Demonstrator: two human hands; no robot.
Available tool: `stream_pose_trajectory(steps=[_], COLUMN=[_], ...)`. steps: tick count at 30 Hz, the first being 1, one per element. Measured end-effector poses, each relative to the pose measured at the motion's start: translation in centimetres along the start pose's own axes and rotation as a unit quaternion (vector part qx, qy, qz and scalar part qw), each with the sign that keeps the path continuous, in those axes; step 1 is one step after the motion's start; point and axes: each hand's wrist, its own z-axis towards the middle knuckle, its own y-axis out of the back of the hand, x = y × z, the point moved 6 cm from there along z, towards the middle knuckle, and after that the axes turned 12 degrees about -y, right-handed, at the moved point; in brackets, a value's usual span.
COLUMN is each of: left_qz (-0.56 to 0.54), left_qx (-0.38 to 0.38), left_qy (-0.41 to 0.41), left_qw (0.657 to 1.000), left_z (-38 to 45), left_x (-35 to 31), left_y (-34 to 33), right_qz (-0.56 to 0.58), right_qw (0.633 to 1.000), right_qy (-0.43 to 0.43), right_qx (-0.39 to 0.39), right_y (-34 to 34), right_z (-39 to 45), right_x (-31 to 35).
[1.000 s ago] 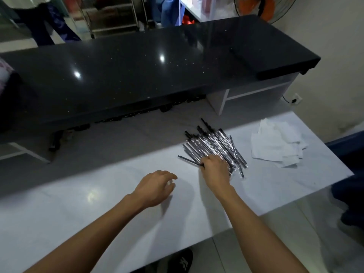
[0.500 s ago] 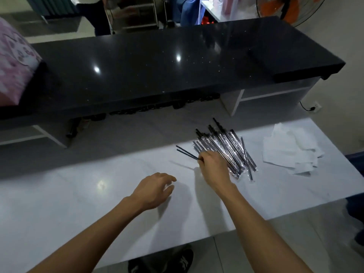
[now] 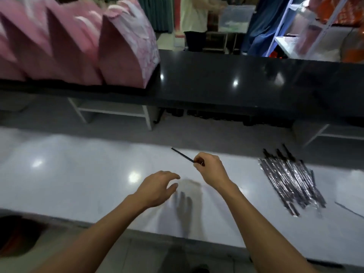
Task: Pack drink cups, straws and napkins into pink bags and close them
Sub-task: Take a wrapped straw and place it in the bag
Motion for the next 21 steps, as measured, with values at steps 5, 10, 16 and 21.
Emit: stream_pose_trajectory(steps=[5, 10, 16, 21], left_qz=[-0.011, -0.012, -0.038, -0.038], left_qx=[-0.048, -0.109, -0.174, -0.216], left_qy=[0.061, 0.124, 0.211, 0.272], left_qw=[0.997, 0.986, 0.961, 0.937], left_z=[-10.7, -22.1, -35.1, -43.0], left_x=[7.8, 15.1, 22.6, 26.4], left_y=[3.6, 6.6, 9.7, 10.9], right_qz=[-0.021, -0.044, -0.029, -0.025], right_qw=[0.997, 0.988, 0.966, 0.948], right_qy=[0.056, 0.122, 0.225, 0.274], right_qx=[0.043, 0.081, 0.123, 0.161], right_y=[-7.2, -14.5, -22.7, -28.7], right_z=[-3.8, -7.7, -12.2, -14.4], right_x=[10.4, 20.7, 33.2, 40.1])
